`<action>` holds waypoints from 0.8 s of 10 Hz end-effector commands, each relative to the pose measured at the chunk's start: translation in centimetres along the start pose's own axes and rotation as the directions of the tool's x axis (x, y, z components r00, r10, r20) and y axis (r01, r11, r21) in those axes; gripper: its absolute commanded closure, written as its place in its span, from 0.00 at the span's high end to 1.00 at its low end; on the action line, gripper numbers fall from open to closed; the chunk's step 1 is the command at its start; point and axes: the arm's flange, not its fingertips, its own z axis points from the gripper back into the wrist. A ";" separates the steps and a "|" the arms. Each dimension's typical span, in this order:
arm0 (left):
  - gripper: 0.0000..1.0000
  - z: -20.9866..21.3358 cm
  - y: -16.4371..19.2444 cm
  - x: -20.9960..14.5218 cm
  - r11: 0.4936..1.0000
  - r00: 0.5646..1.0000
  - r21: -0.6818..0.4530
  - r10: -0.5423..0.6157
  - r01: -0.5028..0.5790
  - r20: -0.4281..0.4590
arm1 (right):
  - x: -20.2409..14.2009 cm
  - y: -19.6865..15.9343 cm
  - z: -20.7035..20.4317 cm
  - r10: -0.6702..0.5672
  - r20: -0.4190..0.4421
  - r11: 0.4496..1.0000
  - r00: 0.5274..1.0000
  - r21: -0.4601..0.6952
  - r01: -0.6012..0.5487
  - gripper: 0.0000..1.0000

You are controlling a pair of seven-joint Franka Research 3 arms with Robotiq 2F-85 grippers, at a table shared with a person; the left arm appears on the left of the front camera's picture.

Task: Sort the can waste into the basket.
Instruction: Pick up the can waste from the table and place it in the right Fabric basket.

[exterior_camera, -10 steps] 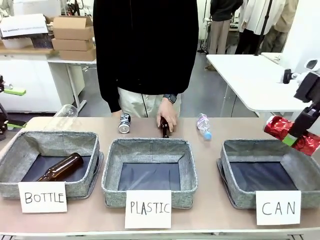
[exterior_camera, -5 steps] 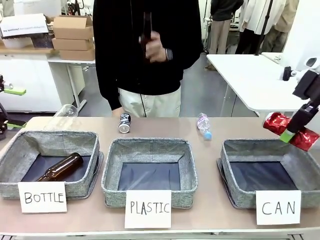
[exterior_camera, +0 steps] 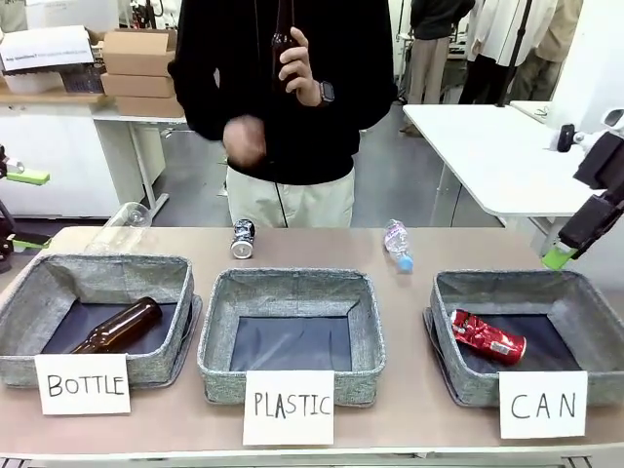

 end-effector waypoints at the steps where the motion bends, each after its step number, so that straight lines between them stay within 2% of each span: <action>1: 1.00 0.1 0.1 -0.2 1.000 1.000 -0.001 -0.018 0.018 -0.009 | 0.4 0.0 0.2 -0.013 0.030 1.000 0.999 0.023 0.012 1.00; 3: 1.00 0.1 0.1 -0.2 1.000 1.000 -0.001 -0.018 0.018 -0.009 | 0.5 -0.2 0.5 -0.024 0.061 0.997 0.998 0.078 0.019 1.00; 4: 1.00 0.1 0.1 -0.2 1.000 1.000 -0.001 -0.018 0.018 -0.009 | 0.7 -0.5 2.1 -0.025 0.202 0.950 0.979 0.309 -0.039 1.00; 5: 1.00 0.1 0.1 -0.2 1.000 1.000 -0.001 -0.018 0.018 -0.009 | 1.8 -0.4 4.5 -0.454 0.369 0.719 0.811 0.689 0.089 1.00; 6: 1.00 0.1 0.1 -0.2 1.000 1.000 -0.001 -0.018 0.018 -0.009 | 1.6 -1.3 5.9 -0.420 0.375 0.535 0.826 0.838 -0.108 1.00; 7: 1.00 0.1 0.1 -0.2 1.000 1.000 -0.001 -0.018 0.018 -0.009 | 1.8 -3.4 6.7 -0.426 0.355 0.317 0.832 0.920 -0.230 1.00; 8: 1.00 0.1 0.1 -0.2 1.000 1.000 -0.001 -0.018 0.018 -0.009 | 2.0 -6.2 6.6 -0.523 0.308 0.126 0.794 0.950 -0.286 1.00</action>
